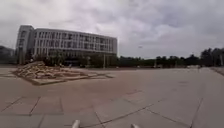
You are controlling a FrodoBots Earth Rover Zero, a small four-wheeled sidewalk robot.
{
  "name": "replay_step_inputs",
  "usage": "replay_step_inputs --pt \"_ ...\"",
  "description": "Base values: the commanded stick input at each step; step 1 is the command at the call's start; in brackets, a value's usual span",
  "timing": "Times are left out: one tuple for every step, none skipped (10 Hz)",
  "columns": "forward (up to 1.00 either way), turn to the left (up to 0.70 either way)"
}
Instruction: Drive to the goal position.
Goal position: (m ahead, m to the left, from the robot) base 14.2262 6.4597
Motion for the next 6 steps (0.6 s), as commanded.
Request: replay_step_inputs --pt "0.85 -0.03" --pt "0.85 -0.21" --pt "0.85 -0.34" --pt "0.85 -0.34" --pt "0.85 -0.34" --pt "0.85 0.0"
